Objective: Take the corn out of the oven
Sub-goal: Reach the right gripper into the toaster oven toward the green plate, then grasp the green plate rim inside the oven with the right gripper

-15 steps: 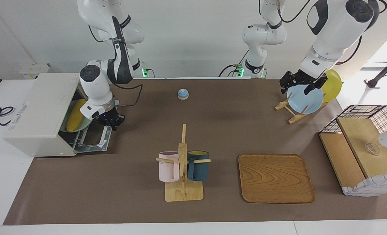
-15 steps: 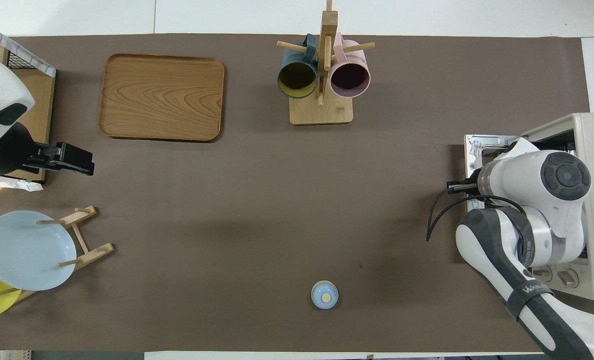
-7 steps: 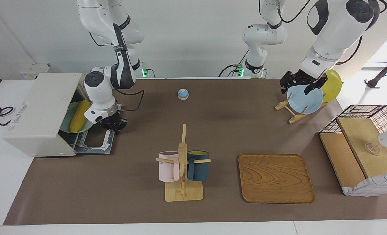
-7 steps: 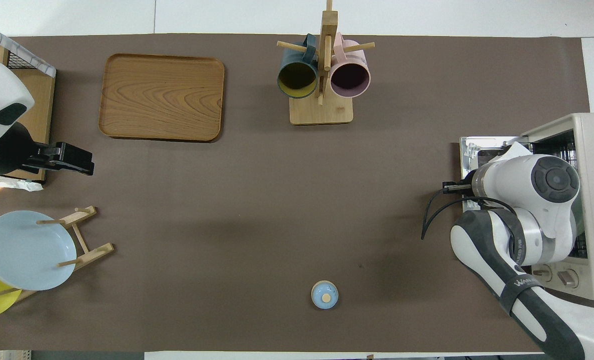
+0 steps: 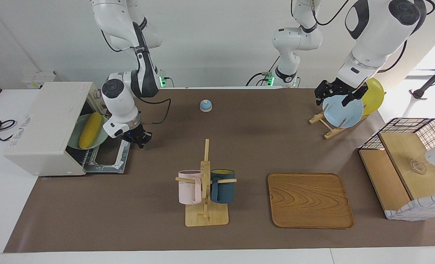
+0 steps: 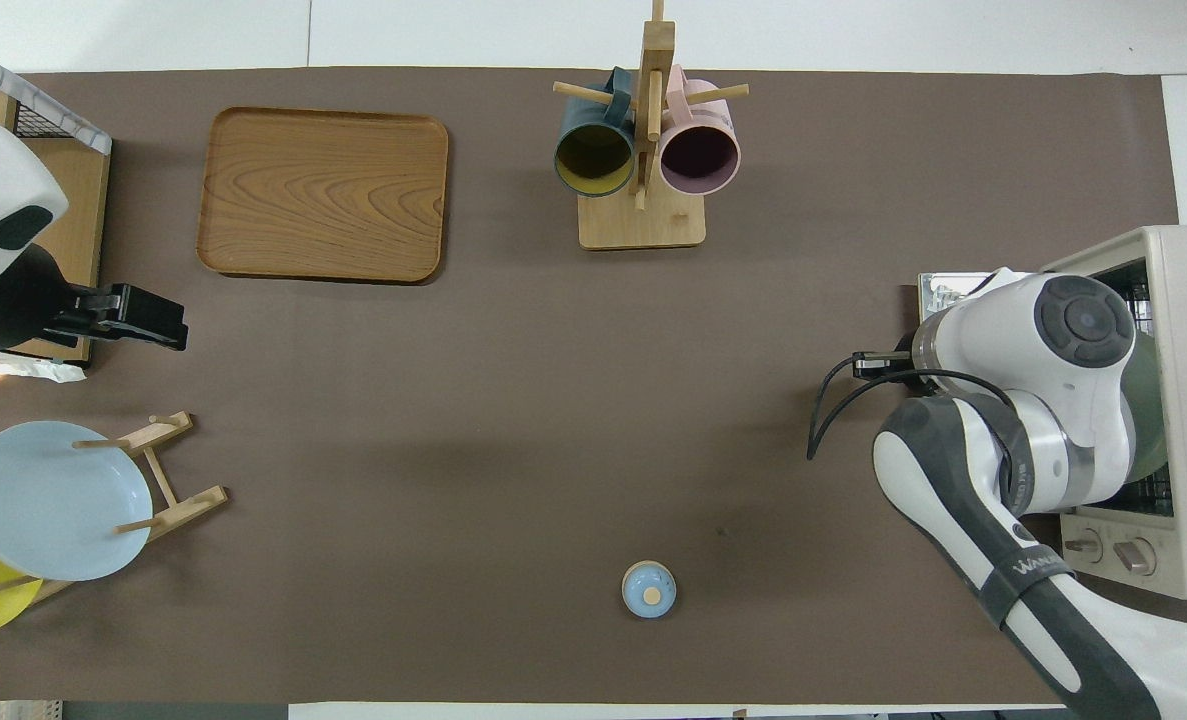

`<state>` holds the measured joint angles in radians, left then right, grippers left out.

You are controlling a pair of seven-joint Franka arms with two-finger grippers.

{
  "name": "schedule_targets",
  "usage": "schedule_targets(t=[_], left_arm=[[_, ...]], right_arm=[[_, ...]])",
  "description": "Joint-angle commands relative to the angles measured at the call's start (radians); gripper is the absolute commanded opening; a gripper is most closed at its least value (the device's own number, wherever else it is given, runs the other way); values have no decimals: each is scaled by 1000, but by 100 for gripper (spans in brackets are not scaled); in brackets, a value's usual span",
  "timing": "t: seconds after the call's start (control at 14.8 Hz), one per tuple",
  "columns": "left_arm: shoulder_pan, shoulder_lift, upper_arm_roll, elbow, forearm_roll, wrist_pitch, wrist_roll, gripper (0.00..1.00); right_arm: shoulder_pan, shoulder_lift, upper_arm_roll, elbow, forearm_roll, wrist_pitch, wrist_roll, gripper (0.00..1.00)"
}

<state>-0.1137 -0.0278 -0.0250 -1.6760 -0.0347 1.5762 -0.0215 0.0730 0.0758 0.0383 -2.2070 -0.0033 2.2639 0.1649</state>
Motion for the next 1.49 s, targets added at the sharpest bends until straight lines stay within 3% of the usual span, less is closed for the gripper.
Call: schedule_targets(t=[0.0,0.07,0.14,0.27,0.61,0.88,1.42], left_arm=[[8,-9,-7,2,16,-8,0,100],[8,-9,-9,2,16,-5,-5,100],[8,-9,-9,2,16,-5,-5,100],[8,-9,-9,2,15,-5,-3,100],[8,-9,-9,2,16,-5,-2,100],[9,-9,-7,2,16,-10,0,100],[8,-9,-9,2,16,-10,0,100]], right_arm=[[-13,-39,-11,82,23,-153,-2,0],[-18,-56,-17,95,17,-190,-7,10],[-30,-79,-20,96,8,-223,-5,30],[-68,-103,-20,90,3,-267,-4,40],[-176,-131,-17,38,-47,-267,-54,39],[-193,-154,-18,-37,-47,-198,-74,34],[-231,-152,-18,-88,-66,-127,-171,34]])
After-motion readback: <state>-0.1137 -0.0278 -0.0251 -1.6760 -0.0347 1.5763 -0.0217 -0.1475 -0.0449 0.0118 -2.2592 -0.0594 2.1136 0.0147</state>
